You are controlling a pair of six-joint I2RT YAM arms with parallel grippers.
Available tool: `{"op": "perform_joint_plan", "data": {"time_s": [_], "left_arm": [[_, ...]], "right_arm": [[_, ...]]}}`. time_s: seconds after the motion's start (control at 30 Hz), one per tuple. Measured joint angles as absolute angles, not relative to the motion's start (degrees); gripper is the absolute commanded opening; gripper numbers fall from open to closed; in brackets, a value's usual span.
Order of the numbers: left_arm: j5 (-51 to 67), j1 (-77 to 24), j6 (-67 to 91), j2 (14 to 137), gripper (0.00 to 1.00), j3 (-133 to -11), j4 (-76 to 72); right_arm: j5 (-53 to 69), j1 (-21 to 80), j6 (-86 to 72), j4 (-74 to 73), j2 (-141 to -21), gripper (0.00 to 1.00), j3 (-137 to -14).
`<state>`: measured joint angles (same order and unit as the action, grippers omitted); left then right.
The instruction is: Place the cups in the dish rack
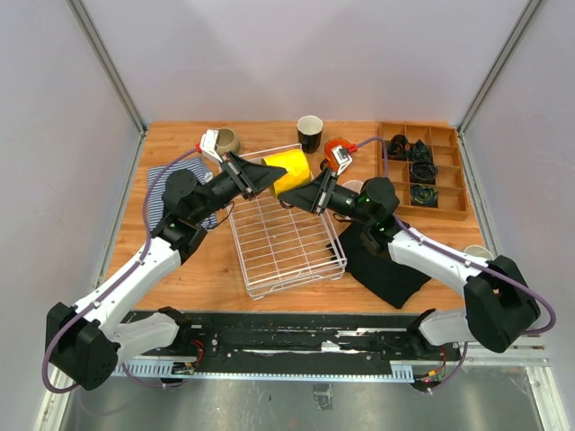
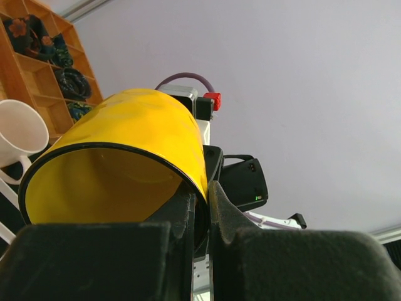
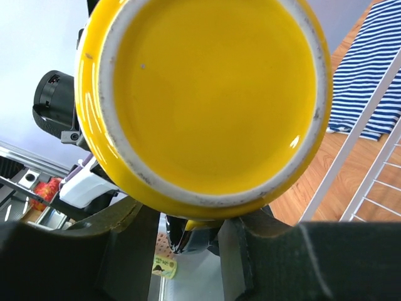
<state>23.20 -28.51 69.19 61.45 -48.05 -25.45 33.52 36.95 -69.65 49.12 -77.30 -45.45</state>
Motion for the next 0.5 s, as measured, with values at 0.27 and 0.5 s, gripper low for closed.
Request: {"op": "perform_joint_plan", "data": {"time_s": [0.27, 0.5], "left_arm": [[23.7, -28.1, 68.3, 61.5, 0.00, -48.1, -26.5], [22.6, -28.0, 66.5, 60.8, 0.37, -48.2, -24.0]], "right_arm": [[34.4, 36.8, -73.2, 50.1, -77.6, 0.01, -45.6], [34.6, 36.8, -71.4, 46.7, -77.6, 0.01, -47.1]]}}
